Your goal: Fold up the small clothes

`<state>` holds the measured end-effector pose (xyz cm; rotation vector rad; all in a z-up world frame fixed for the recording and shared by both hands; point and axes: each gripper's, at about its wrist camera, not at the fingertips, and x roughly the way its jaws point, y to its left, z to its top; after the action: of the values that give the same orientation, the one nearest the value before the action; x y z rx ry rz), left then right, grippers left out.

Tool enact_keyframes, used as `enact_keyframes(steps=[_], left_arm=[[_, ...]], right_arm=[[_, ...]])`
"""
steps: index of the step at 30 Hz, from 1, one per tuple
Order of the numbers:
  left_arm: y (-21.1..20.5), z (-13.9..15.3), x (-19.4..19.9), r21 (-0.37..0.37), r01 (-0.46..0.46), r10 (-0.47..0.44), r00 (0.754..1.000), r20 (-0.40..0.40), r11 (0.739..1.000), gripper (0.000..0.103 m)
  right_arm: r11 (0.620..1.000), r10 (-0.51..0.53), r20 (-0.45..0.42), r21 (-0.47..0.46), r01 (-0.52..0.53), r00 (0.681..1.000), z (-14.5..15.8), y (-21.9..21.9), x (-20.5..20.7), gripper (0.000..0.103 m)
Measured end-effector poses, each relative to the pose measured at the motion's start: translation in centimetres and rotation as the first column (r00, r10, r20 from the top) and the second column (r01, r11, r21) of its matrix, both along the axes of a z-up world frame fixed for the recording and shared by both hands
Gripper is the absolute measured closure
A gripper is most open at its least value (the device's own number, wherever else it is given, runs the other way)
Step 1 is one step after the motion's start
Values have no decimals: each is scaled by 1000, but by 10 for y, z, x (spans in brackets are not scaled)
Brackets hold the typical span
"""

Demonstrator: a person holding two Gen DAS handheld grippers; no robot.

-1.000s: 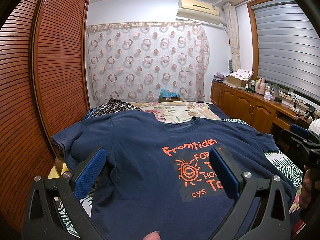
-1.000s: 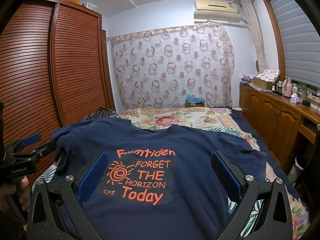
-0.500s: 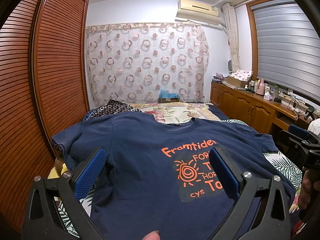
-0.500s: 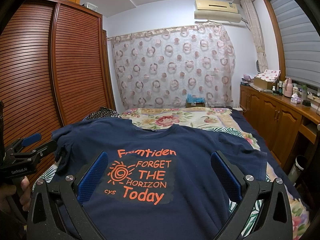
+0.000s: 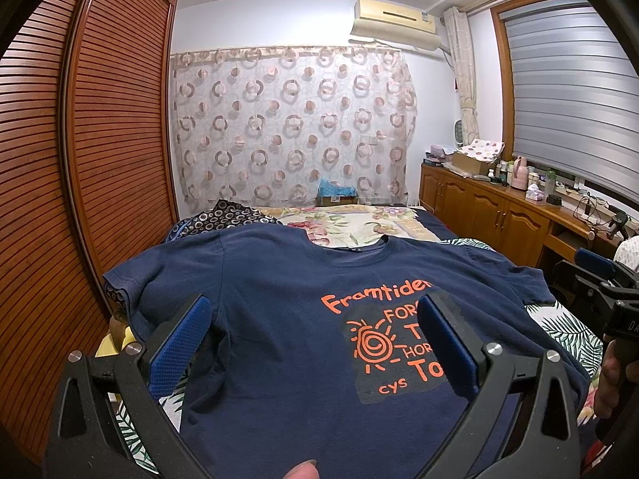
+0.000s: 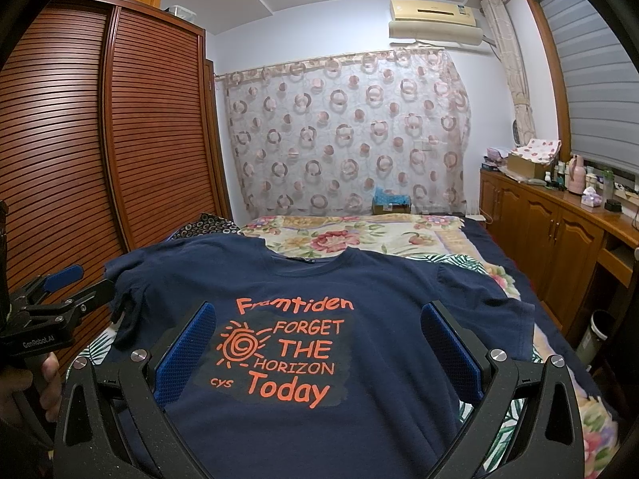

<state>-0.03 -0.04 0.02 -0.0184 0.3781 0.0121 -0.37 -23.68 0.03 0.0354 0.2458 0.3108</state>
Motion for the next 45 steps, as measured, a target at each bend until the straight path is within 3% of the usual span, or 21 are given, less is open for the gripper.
enact_keyframes(steps=[19,30,39,45], left_arm=[[-3,1,4,-6,3,-3,1000,-14,1000,0],[63,-27,17,-17,-105,102,988,-114,994,0],[124,-30,25,-6,-190,188,973,-134,982,0],[163,-34,43,-3,-209,205,964,-168,978,10]], right_arm=[[1000,20,-16,-3,-20,1000,-4,5,4,0],[990,129,-73,-44,-133,989,-16,30,28,0],[973,206,-128,-75,-217,970,-20,35,54,1],[960,253,-163,-76,-268,954,-22,34,74,1]])
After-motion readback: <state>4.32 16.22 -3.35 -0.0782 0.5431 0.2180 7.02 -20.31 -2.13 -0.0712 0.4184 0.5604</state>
